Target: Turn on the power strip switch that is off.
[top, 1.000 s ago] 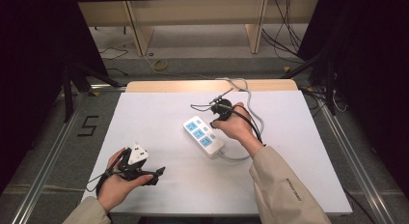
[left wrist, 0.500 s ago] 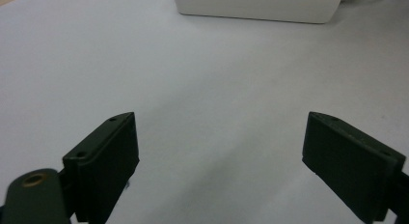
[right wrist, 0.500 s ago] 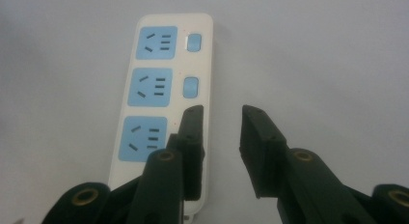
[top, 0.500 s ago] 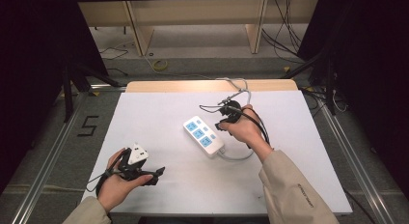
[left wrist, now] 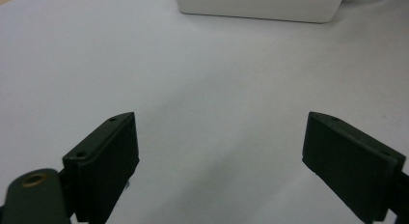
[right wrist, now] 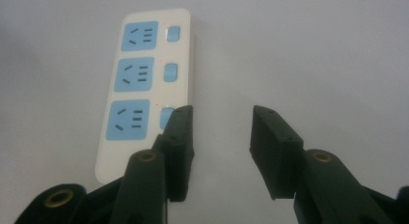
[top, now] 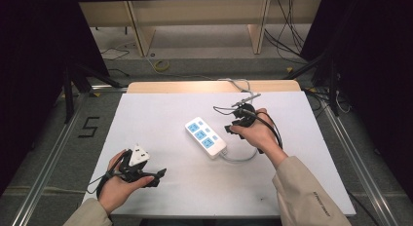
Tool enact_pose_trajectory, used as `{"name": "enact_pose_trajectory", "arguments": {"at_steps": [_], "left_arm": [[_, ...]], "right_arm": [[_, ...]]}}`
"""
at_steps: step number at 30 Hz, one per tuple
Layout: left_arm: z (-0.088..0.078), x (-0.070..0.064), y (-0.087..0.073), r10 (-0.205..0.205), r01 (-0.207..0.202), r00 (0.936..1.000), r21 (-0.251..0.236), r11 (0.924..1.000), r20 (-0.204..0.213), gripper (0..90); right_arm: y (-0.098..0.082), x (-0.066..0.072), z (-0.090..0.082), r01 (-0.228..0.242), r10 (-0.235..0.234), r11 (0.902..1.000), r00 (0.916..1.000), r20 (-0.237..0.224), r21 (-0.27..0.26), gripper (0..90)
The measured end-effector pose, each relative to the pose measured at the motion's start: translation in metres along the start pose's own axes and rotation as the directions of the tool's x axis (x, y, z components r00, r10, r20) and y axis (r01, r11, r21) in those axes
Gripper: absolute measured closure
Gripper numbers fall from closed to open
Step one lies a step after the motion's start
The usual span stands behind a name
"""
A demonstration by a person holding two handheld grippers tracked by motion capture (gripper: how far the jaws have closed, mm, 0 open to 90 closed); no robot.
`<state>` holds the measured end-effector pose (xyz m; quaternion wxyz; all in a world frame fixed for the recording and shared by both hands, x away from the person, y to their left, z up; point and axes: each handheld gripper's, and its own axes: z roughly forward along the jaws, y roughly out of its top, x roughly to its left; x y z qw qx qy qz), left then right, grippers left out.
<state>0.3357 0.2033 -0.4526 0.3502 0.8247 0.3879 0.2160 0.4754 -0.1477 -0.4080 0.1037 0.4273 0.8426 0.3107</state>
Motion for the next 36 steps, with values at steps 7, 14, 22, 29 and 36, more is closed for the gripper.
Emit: {"name": "enact_pose_trajectory", "arguments": {"at_steps": [7,14,22,29,36], "left_arm": [[0.000,0.000,0.000,-0.003,0.003,1.0000,0.002,1.0000,-0.002,12.1],[0.000,0.000,0.000,0.000,0.000,1.0000,0.002,1.0000,-0.001,12.1],[0.000,0.000,-0.001,-0.005,0.005,1.0000,0.000,1.0000,-0.002,12.0],[0.000,0.001,-0.001,-0.008,0.008,1.0000,-0.002,1.0000,-0.005,12.0],[0.000,0.000,-0.001,-0.007,0.007,1.0000,0.001,1.0000,-0.006,12.0]], "right_arm": [[-0.012,-0.008,-0.009,-0.011,0.011,0.9997,0.9998,0.017,-0.021,56.8],[-0.025,-0.016,-0.020,-0.029,0.031,0.9985,0.9991,0.030,-0.047,53.6],[-0.042,-0.021,-0.034,-0.037,0.042,0.9933,0.9984,0.039,-0.109,44.1],[-0.066,-0.025,-0.045,-0.027,0.033,0.9872,0.9988,0.036,-0.157,39.6],[-0.097,-0.027,-0.055,-0.014,0.021,0.9800,0.9993,0.032,-0.199,37.5]]}}
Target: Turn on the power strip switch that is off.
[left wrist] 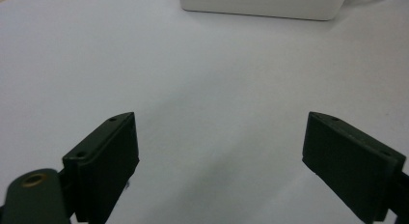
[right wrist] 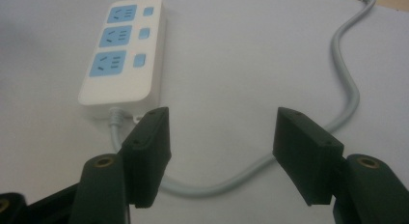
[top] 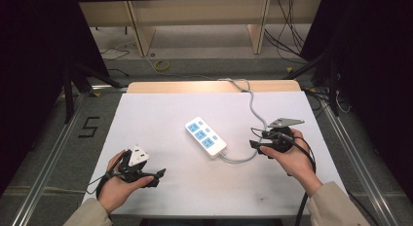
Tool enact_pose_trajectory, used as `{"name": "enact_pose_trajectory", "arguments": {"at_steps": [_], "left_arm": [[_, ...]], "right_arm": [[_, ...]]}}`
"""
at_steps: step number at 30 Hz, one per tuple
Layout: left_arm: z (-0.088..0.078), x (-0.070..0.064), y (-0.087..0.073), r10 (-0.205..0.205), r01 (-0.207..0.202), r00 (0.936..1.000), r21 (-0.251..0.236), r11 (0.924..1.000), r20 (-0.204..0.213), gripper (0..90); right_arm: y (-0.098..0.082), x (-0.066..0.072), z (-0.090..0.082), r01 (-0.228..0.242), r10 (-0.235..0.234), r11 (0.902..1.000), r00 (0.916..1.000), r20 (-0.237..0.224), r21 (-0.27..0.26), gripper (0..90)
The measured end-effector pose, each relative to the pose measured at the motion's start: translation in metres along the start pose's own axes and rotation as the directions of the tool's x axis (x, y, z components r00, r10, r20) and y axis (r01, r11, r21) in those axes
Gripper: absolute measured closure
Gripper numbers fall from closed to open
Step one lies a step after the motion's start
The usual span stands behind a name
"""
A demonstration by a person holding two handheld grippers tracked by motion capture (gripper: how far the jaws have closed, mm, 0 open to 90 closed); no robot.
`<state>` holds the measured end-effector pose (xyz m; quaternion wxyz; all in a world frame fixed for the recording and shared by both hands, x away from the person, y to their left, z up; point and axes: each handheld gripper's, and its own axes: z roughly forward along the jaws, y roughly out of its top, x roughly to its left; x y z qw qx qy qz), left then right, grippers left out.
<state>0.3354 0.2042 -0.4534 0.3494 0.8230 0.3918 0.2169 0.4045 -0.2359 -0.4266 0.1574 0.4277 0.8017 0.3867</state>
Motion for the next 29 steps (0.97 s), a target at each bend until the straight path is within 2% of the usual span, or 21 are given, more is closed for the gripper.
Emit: {"name": "enact_pose_trajectory", "arguments": {"at_steps": [13,22,29], "left_arm": [[0.000,0.000,0.000,0.001,-0.001,1.0000,0.001,1.0000,-0.002,12.0],[0.000,0.000,0.000,0.000,0.000,1.0000,0.000,1.0000,-0.002,12.0],[0.001,-0.001,0.002,-0.001,0.001,1.0000,-0.001,1.0000,0.006,12.0]], "right_arm": [[-0.035,-0.004,-0.025,-0.007,0.007,0.9978,1.0000,-0.006,-0.066,34.8],[-0.047,-0.004,-0.032,-0.005,0.004,0.9978,1.0000,-0.008,-0.066,34.3],[-0.048,-0.004,-0.035,-0.007,0.007,0.9967,0.9999,-0.008,-0.081,33.4]]}}
